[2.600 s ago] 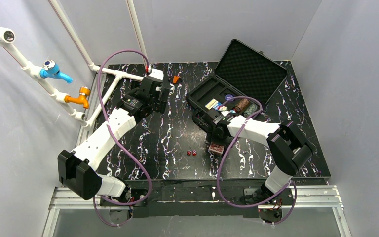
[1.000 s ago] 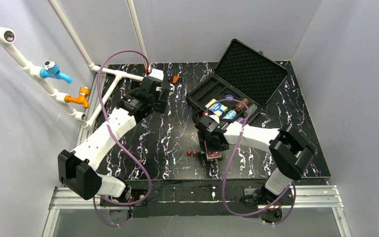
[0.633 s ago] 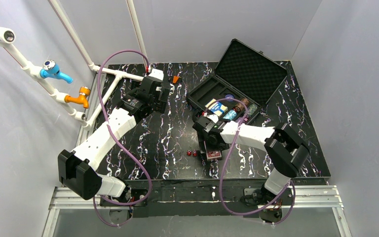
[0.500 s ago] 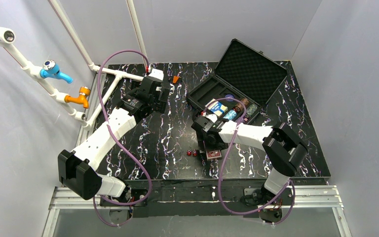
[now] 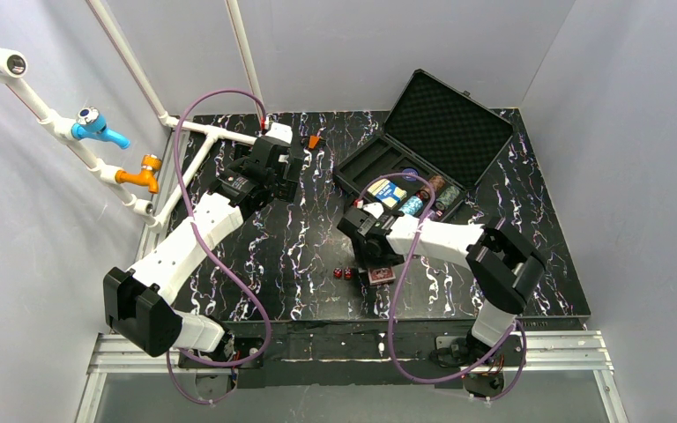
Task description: Pack up texas hold em set
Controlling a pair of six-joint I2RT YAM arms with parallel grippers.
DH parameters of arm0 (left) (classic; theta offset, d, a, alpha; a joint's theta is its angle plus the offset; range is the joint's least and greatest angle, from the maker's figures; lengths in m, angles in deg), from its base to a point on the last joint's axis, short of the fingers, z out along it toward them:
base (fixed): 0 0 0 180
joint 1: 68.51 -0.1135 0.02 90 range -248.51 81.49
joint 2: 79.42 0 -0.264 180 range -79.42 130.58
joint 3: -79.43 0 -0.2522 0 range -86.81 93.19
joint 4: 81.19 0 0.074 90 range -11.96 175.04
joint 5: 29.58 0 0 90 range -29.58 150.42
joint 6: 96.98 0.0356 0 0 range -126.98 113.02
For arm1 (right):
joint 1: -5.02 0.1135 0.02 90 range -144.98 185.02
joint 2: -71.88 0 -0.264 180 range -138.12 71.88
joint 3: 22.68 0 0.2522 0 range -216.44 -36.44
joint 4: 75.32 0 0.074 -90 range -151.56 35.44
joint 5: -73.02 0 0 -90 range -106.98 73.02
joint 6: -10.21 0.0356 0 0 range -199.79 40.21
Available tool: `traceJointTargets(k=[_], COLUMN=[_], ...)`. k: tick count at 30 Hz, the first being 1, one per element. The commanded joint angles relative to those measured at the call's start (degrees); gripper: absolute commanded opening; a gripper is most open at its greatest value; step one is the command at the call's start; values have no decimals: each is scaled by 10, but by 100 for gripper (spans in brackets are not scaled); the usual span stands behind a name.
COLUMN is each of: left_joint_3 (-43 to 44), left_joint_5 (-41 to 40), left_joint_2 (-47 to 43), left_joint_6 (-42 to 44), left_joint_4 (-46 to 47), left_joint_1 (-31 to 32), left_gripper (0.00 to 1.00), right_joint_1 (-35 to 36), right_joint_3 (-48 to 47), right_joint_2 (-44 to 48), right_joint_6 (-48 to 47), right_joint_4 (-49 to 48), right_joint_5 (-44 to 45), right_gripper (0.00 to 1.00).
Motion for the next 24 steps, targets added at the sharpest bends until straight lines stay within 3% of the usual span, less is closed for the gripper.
traceJointTargets(k=[1,13,24], left_joint_3=[-5,-6,-6], left_joint_5=[-8,-9,-7], left_joint_2=[-9,-12,-15], left_joint_6=[3,3,1], left_joint_4=[-9,-9,-9], left_joint_1=[-2,-2,-2], left_gripper=[99,99,99], right_joint_1=[4,1,-37], right_joint_3=[-58,-137,-116], right_joint_2=[1,65,140], right_joint_6=[-47,-224,-417], right_joint_4=[39,-5,-155], right_joint_5=[23,54,54], right_gripper=[50,46,41])
